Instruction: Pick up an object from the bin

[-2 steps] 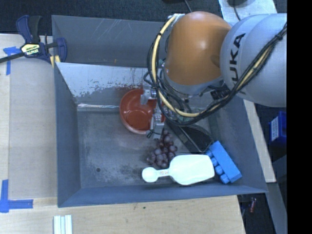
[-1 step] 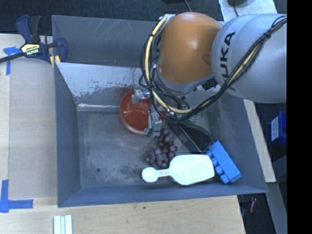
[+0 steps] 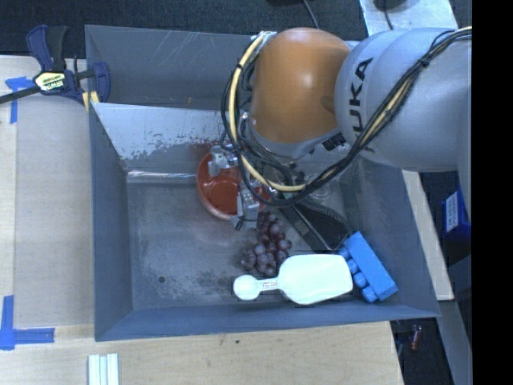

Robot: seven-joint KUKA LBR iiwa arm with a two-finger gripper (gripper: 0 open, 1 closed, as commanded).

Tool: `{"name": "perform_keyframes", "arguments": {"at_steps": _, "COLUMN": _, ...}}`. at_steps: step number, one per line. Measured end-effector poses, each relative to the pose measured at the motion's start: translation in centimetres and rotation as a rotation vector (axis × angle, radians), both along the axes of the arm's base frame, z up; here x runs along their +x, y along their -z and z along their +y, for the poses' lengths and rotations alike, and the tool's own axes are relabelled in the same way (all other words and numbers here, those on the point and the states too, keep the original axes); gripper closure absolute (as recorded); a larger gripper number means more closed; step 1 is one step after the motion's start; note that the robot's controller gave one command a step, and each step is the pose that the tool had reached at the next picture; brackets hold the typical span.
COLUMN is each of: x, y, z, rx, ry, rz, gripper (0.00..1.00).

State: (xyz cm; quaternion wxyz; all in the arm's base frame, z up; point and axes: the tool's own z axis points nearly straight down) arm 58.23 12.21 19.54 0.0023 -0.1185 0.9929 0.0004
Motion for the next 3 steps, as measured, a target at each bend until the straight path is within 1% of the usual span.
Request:
{"name": "perform_keyframes", "arguments": {"at_steps": 1, "x": -0.3, "y": 0.0, "z": 0.0, "rx": 0.001, "ry": -0.008, "rz": -0.003, "gripper": 0.00}}
{"name": "perform_keyframes", "arguments": {"at_steps": 2, "x": -4.4, "y": 2.5, "z": -4.6, "rx": -0.002, "ry": -0.108, "rz": 0.001, "gripper": 0.00}}
{"name": "perform_keyframes", "arguments": {"at_steps": 3, "x": -0.7, "y": 4.9, "z": -1.2, "rx": 0.003, "ry": -0.264, "rz": -0.013, "gripper": 0.00}}
